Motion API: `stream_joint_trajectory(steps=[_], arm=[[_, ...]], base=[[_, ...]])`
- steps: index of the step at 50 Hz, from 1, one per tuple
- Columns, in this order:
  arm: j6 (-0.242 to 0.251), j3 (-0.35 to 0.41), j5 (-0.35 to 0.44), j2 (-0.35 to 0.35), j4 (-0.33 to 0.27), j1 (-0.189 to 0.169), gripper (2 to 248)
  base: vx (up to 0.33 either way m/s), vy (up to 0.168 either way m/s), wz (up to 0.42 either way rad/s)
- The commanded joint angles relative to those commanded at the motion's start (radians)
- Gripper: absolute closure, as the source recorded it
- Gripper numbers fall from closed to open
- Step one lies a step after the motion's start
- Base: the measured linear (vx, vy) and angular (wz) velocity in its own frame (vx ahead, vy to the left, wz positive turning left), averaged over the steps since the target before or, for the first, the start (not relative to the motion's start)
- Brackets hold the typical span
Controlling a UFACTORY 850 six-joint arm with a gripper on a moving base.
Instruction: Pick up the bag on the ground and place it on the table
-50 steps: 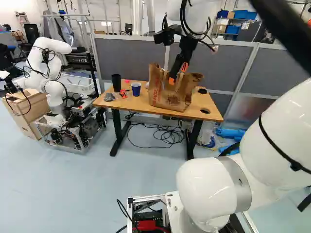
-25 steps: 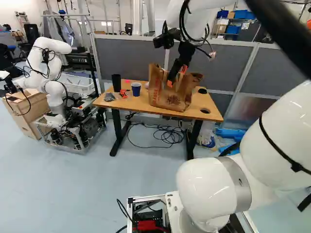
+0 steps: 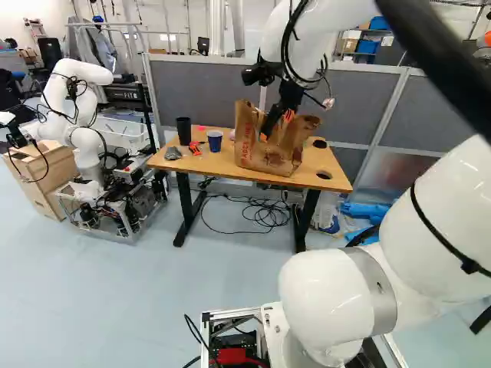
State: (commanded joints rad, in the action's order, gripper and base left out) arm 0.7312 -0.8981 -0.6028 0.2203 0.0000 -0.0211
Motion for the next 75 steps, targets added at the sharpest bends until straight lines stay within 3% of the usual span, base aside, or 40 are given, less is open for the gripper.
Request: stream_joint_trajectory(steps=[27,75], arm=[[-0.134,0.148,0.270,0.011,0.000,0.004,3],[-0.440,0.488,0.888,0.035,0.000,0.013,3]], base=[[0.000,0.000,0.000],[0.000,0.000,0.000]])
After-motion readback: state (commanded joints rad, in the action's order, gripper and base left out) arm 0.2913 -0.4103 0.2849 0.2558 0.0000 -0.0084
